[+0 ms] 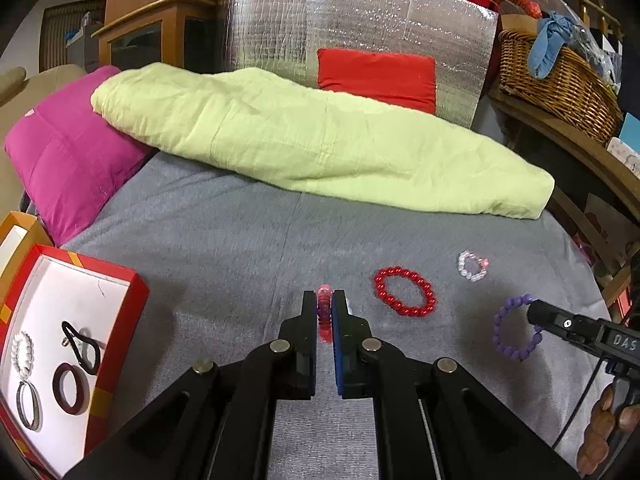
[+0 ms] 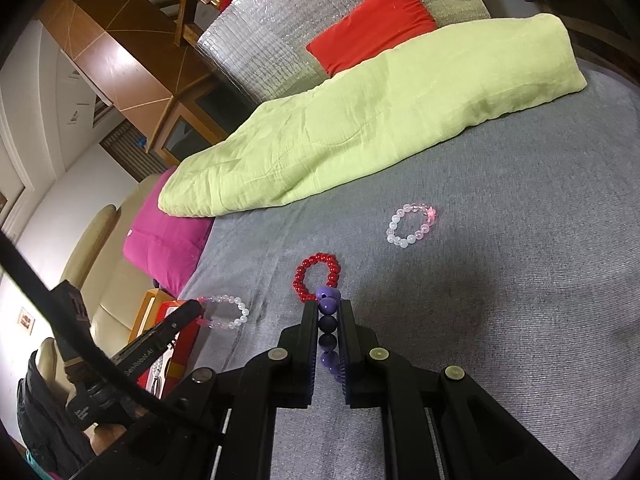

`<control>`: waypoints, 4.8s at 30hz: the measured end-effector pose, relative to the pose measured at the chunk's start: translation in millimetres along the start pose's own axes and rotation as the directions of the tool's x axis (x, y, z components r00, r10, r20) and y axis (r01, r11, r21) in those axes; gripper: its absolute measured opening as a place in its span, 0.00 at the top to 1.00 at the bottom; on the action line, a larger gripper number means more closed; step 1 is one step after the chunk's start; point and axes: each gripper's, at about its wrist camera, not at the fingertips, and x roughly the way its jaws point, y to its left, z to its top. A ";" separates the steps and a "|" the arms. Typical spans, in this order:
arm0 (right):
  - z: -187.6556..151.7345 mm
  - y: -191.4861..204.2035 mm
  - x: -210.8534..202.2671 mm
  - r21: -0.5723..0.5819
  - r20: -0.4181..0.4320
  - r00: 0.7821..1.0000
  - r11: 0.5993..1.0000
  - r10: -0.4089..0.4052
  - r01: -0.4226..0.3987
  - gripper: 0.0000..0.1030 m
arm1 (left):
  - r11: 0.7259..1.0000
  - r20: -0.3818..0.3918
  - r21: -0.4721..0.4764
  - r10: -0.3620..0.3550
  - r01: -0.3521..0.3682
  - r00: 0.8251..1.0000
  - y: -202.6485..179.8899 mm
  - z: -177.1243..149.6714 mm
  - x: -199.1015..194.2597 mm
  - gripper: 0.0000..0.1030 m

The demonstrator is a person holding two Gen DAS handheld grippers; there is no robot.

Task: Organize jewelry
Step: 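Lift both bracelets and carry them in both tools over the red-rimmed tray, then open the left tool to drop the pink-white bracelet while the right tool releases the purple bracelet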

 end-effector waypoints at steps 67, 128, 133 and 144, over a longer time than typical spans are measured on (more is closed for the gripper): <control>-161.6 311.8 178.8 -0.267 -0.471 0.868 0.912 0.159 -0.312 0.90 | 0.956 -0.137 -0.207 0.183 -0.209 0.974 287.4 -13.2 -41.6 0.93; -167.6 318.7 220.9 -0.341 -0.492 0.869 0.908 0.048 -0.244 0.90 | 0.951 -0.256 -0.202 0.179 -0.234 0.950 329.7 -21.3 2.9 0.93; -167.2 316.9 223.3 -0.338 -0.499 0.866 0.913 0.033 -0.230 0.87 | 0.949 -0.266 -0.209 0.177 -0.236 0.948 329.5 -20.5 2.5 0.93; -145.3 308.2 186.9 -0.321 -0.416 0.908 0.928 0.043 -0.191 0.71 | 0.922 -0.176 -0.233 0.272 -0.309 0.946 321.6 -3.5 -41.8 0.42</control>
